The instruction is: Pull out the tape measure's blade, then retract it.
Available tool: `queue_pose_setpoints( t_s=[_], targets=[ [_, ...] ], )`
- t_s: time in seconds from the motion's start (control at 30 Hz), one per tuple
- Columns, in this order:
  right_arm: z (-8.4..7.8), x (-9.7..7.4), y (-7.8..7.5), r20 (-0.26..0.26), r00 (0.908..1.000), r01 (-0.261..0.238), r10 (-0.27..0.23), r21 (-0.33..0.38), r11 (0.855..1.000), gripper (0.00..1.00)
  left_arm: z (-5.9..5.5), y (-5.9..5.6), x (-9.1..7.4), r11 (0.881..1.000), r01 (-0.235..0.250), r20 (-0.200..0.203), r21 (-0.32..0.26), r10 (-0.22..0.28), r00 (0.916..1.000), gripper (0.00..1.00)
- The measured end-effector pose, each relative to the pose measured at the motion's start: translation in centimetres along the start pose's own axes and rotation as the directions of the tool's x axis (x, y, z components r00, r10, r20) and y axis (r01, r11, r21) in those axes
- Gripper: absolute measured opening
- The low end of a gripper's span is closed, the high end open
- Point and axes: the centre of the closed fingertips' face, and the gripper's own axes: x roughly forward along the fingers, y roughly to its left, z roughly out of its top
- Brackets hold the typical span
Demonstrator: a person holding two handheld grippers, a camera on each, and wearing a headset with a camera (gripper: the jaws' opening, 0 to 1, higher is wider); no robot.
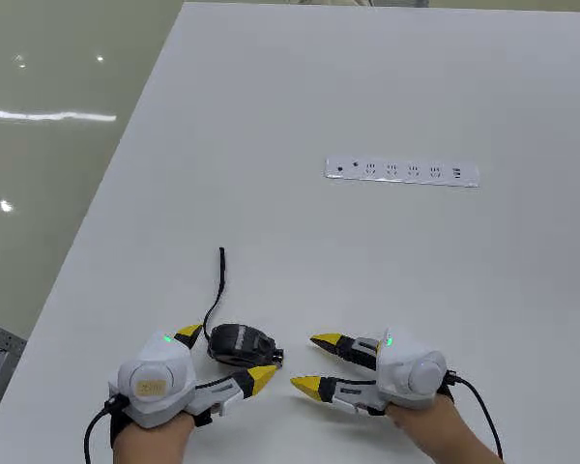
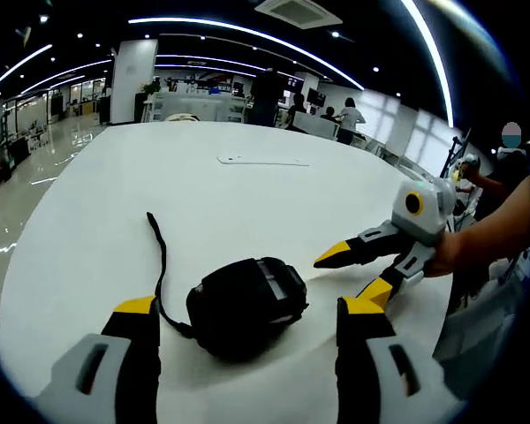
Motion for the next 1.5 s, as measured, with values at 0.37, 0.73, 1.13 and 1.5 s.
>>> queue_pose_setpoints(
  t_s=[0.37, 0.73, 1.13, 1.5],
  targets=[
    [0.3, -0.9, 0.1, 0.001, 0.9998, 0.021, -0.021, -0.012, 1.000, 0.44, 0.2, 0.1, -0.8, 1.000, 0.015, 0.021, 0.018, -0.015, 0.9997, 0.80],
    [0.3, -3.0, 0.8, 0.027, 0.9959, 0.086, -0.086, -0.005, 0.996, 0.45, -0.9, 0.2, -1.8, 0.996, 0.066, 0.017, 0.066, -0.067, 0.9976, 0.79],
    [0.2, -5.0, 1.6, 0.042, 0.9869, 0.155, -0.156, 0.012, 0.988, 0.48, -1.2, 1.1, -3.8, 0.995, 0.072, 0.047, 0.075, -0.076, 0.9960, 0.82],
    [0.3, -7.3, 2.0, 0.045, 0.9771, 0.208, -0.208, -0.002, 0.978, 0.52, -2.1, 0.6, -5.6, 0.990, 0.101, 0.043, 0.095, -0.105, 0.9935, 0.82]
  ],
)
